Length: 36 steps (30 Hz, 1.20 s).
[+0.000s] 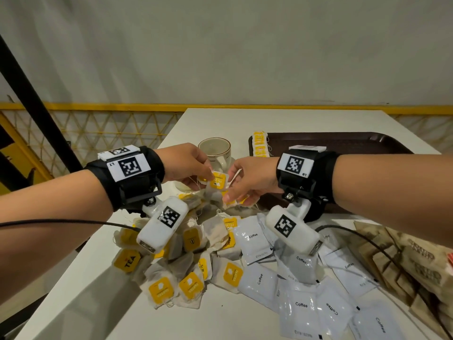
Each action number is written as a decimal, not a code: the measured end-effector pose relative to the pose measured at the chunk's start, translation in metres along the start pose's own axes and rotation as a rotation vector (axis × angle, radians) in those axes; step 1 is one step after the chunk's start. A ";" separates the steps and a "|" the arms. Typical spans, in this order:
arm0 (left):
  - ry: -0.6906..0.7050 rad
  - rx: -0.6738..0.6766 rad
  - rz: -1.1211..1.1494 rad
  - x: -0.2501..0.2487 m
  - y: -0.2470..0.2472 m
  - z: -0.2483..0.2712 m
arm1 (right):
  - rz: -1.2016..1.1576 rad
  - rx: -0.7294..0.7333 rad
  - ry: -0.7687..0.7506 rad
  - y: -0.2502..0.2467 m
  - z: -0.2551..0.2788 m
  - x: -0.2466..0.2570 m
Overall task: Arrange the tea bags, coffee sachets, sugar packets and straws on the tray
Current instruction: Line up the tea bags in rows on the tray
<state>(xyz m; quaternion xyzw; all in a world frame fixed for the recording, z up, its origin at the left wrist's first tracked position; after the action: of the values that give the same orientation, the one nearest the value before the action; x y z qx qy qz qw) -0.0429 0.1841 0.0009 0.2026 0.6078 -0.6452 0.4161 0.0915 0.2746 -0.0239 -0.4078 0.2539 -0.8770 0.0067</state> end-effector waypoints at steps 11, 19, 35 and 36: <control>0.025 -0.048 -0.034 0.008 -0.008 -0.002 | 0.435 0.069 -0.138 -0.025 0.009 0.051; 0.159 -0.006 -0.005 -0.002 -0.005 -0.008 | 0.678 -0.057 -0.293 -0.027 0.009 0.074; 0.198 -0.110 0.142 0.007 -0.022 -0.007 | 0.395 -0.084 -0.338 -0.036 0.013 0.051; 0.206 -0.104 0.129 0.005 -0.020 -0.008 | 0.391 -0.084 -0.342 -0.037 0.013 0.053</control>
<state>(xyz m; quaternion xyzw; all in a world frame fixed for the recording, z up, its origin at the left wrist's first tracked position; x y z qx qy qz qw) -0.0635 0.1882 0.0082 0.2847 0.6655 -0.5606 0.4023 0.0725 0.2894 0.0377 -0.4929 0.3593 -0.7662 0.2021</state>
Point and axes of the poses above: each hand's wrist, its own z-axis away from the middle knuckle, its own y-axis out of the palm, x = y × z, the point moved 3 cm from there along -z, towards the middle knuckle, and after that the axes turned 9 degrees about y, right-handed, at the moved point
